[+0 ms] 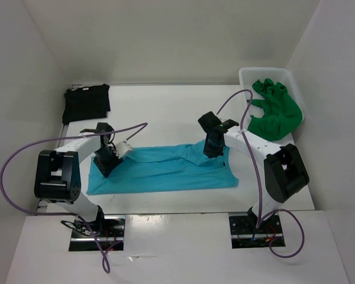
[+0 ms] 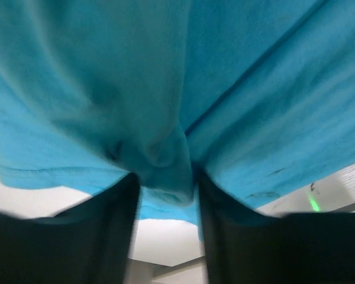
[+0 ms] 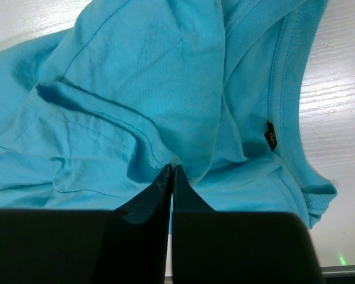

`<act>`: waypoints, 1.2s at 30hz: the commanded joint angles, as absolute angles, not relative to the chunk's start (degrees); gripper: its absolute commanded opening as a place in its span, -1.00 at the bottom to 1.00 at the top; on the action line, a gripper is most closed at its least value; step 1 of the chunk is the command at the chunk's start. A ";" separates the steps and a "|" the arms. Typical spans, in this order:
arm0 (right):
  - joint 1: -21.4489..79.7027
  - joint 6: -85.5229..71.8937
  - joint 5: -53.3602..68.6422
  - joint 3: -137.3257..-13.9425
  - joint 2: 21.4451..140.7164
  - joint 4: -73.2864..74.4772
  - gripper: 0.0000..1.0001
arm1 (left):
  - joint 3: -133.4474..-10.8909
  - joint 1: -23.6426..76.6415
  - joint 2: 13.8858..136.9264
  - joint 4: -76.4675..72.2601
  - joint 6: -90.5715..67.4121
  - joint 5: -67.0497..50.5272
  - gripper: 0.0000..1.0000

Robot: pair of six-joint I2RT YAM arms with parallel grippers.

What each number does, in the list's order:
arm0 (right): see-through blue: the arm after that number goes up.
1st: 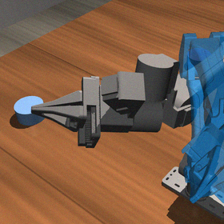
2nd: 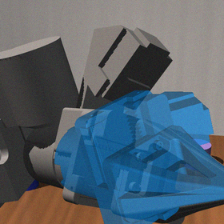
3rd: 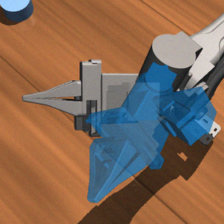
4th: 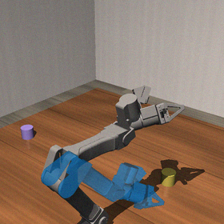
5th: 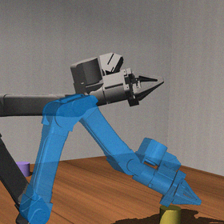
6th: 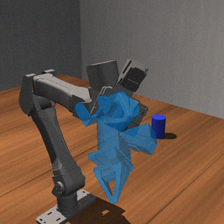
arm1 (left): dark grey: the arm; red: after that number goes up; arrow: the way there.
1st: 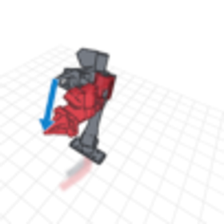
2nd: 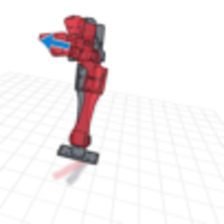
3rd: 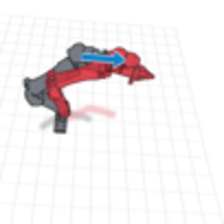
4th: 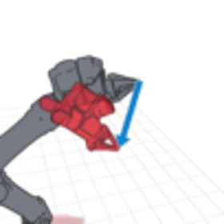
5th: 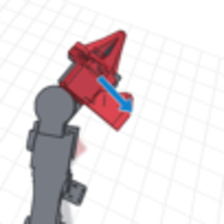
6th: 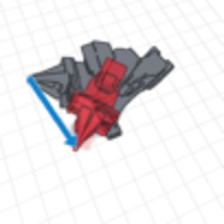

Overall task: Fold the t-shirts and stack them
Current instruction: Fold the other side of the tshirt into a rectangle

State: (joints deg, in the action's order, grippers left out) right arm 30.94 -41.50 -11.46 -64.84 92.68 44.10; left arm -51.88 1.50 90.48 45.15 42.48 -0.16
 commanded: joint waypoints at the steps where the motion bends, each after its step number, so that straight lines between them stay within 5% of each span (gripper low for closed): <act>1: 31.38 -41.75 -12.83 -66.62 90.53 43.86 -1.00 | -53.26 1.67 91.93 47.11 41.48 -2.20 -0.12; 3: 31.38 -41.75 -12.83 -66.62 90.53 43.86 -1.00 | -53.26 1.67 92.55 47.11 40.88 -0.97 -0.43; 4: 31.38 -41.75 -12.83 -66.62 90.53 43.86 -1.00 | -53.26 1.67 93.07 47.11 40.87 -0.97 -0.76; 6: 31.38 -41.75 -13.88 -67.76 90.53 43.86 -1.00 | -55.54 1.67 93.08 46.59 39.56 0.17 -1.00; 20: 23.20 -32.78 -19.69 -88.06 96.50 45.09 -1.00 | -69.17 0.53 95.89 29.72 36.83 19.76 -1.00; 36: 23.73 -37.44 -11.08 -69.09 85.70 44.39 -1.00 | -51.69 2.29 88.25 33.21 42.36 18.64 -1.00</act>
State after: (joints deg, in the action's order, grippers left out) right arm 23.20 -35.83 -13.61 -70.78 89.43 44.75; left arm -52.53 2.00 90.65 30.28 41.93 20.60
